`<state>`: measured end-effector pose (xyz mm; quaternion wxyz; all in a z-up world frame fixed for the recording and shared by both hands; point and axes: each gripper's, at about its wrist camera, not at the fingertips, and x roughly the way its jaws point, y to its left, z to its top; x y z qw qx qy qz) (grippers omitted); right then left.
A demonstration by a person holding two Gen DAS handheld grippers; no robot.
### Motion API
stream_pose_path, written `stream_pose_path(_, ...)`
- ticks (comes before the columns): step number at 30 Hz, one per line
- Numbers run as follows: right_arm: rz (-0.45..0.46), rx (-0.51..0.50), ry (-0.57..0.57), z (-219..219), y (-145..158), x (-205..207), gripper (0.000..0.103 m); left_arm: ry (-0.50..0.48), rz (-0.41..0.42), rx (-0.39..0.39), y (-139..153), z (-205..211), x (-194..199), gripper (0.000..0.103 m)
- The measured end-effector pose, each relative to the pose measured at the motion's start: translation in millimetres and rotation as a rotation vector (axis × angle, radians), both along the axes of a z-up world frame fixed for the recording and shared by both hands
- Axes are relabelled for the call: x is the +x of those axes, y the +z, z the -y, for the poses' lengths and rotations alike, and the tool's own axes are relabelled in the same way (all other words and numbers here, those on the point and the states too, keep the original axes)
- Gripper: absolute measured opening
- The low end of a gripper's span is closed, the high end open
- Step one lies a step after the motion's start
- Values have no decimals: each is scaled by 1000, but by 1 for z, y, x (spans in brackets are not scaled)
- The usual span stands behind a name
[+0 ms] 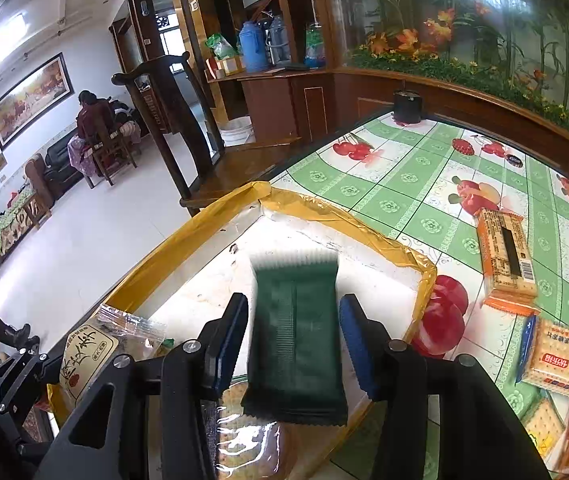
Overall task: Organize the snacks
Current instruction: 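Carry the green pack and clear bag over the tray and release both, then move the left tool to another WEIDAN pack while the right tool approaches the orange cracker pack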
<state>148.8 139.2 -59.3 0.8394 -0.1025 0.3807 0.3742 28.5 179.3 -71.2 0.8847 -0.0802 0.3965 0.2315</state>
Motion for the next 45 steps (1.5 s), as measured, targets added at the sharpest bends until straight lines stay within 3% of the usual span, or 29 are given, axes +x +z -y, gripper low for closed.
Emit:
stream_pose_path(3,-1,5,-2,0,1,-1,69,-3,-5,1,-1,1,-1,60)
stream_pose_path(8,9,24,-17,13,7,-7,69,-1,7,17,5,5,-4,64)
stream_pose_path(10,11,38,-30,22,11,-10,69,12,12,45,9,8,-5,80)
stream_pose_path(11,13,43,-36,26,13,-11,70,18,17,60,11,9,-6,82)
stream_pose_path(25,54,86,-157,121,31,-49,88,-52,82,75,31,42,-11,82)
stream_pose_path(31,45,62,-277,188,20,-60,89,-116,95,66,35,68,-6,82)
stream_pose_path(36,34,41,-360,236,9,-65,97,-162,94,47,34,87,-4,82)
stream_pose_path(45,10,29,-471,306,-3,-72,98,-298,42,-4,26,135,25,82)
